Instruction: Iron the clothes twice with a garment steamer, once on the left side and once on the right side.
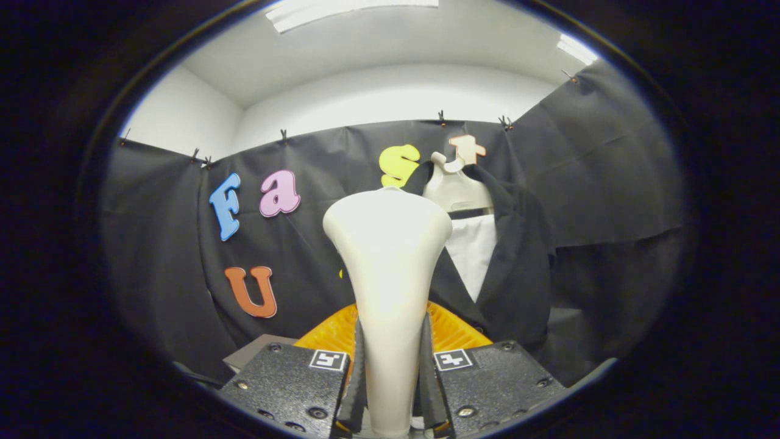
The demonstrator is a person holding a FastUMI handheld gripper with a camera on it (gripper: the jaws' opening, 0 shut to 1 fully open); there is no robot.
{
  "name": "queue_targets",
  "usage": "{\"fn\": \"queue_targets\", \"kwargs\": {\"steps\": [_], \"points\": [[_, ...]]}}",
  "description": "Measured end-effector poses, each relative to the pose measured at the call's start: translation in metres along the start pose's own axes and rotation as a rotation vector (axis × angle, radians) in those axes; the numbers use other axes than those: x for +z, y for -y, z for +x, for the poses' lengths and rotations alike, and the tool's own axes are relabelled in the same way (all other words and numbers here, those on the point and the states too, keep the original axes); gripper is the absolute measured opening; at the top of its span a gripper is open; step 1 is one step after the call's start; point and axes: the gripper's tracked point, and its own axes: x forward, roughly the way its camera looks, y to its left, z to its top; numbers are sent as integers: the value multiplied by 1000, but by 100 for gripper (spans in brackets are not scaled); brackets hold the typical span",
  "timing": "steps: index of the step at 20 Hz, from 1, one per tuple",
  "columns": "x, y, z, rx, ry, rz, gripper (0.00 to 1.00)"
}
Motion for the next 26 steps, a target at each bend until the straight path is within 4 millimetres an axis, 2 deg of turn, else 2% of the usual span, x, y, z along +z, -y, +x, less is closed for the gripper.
{"fn": "queue_targets", "kwargs": {"steps": [3, 7, 11, 14, 17, 23, 26], "points": [[13, 1, 39, -31, 1, -35, 39], [21, 4, 81, -77, -14, -80, 39], [13, 11, 104, -124, -52, -153, 39], [4, 16, 110, -155, -65, -218, 39], [-9, 21, 107, -165, -93, -231, 39], [-50, 34, 103, -182, -163, -248, 39], [-73, 47, 90, -192, -204, -245, 39]]}}
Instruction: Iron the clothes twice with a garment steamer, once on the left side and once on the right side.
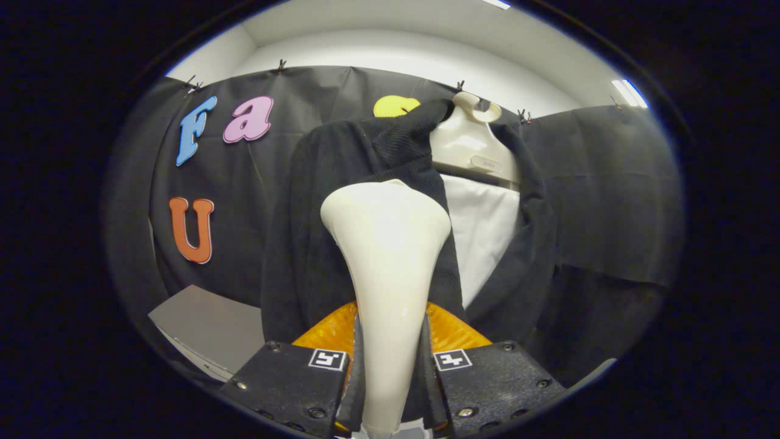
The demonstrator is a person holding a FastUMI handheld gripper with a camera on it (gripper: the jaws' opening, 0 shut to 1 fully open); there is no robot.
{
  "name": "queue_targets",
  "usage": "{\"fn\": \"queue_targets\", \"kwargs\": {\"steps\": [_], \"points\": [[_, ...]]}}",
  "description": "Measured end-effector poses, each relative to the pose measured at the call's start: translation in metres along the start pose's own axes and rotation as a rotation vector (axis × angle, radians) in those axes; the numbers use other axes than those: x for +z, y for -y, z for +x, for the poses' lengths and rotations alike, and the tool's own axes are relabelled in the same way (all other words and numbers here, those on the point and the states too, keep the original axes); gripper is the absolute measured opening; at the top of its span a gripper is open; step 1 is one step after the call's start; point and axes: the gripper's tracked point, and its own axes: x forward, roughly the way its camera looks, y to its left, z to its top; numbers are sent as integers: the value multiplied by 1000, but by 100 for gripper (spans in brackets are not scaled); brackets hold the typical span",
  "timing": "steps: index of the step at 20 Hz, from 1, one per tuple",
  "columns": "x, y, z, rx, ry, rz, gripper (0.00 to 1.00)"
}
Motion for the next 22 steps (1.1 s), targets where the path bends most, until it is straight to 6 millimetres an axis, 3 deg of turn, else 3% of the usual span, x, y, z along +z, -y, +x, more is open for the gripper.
{"fn": "queue_targets", "kwargs": {"steps": [12, 22], "points": [[-94, 14, 2, -9, -148, 30, 39], [-180, 5, 1, 57, -291, 110, 39]]}}
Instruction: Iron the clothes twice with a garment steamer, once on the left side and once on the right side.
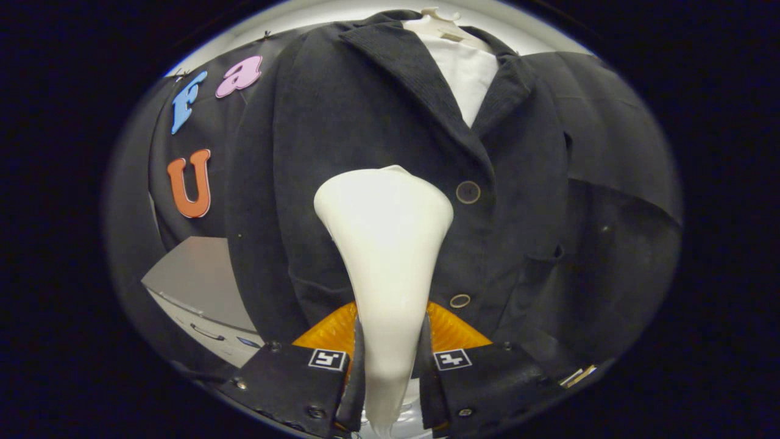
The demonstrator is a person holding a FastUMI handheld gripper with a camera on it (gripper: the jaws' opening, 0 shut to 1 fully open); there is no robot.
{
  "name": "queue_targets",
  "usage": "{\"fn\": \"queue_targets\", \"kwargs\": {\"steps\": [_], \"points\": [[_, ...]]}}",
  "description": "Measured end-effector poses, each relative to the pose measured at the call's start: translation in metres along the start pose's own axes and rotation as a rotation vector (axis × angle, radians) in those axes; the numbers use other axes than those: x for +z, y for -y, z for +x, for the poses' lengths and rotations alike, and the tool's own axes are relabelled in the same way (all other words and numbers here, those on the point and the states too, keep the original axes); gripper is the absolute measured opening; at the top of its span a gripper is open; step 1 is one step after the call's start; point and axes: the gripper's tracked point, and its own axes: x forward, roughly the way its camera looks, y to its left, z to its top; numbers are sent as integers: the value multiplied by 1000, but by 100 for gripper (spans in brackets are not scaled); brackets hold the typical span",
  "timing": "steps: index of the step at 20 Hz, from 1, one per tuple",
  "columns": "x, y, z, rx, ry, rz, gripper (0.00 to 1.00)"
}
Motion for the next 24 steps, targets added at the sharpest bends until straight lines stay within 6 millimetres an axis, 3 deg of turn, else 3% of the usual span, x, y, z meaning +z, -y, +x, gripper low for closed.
{"fn": "queue_targets", "kwargs": {"steps": [8, 13, 24], "points": [[-48, 7, 9, -2, -52, 10, 39], [-67, 7, 14, -9, -48, -3, 39], [-161, 13, 25, -45, -174, -12, 39]]}}
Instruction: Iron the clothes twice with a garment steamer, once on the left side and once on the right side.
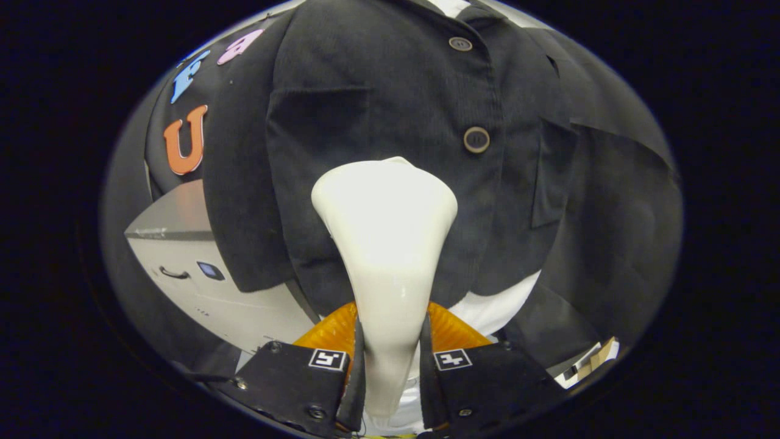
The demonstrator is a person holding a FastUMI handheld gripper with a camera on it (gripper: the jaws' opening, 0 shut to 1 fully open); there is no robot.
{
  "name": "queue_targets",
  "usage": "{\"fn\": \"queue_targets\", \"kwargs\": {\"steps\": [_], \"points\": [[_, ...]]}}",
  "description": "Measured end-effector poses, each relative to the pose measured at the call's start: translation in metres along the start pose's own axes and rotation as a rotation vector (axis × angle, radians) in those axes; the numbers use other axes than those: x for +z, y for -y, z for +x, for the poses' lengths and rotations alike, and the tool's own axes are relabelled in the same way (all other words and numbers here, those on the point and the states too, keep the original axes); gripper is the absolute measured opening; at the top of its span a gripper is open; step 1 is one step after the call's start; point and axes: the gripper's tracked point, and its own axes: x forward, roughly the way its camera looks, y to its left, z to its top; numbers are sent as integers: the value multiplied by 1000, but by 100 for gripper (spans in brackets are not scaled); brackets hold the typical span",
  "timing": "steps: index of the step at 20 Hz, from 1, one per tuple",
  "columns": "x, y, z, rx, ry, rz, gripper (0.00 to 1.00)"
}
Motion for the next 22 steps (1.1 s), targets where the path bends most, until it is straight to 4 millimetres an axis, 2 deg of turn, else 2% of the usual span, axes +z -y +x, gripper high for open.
{"fn": "queue_targets", "kwargs": {"steps": [2, 5, 8, 10, 13, 16, 19, 22], "points": [[-15, 1, 3, -3, -24, 1, 39], [-21, 6, -3, -11, -41, 23, 39], [-15, 18, -27, -19, -20, 73, 39], [-2, 38, -50, -29, 15, 94, 39], [26, 70, -85, -45, 76, 134, 39], [68, 113, -119, -64, 151, 166, 39], [120, 148, -146, -81, 244, 193, 39], [180, 175, -165, -66, 333, 223, 39]]}}
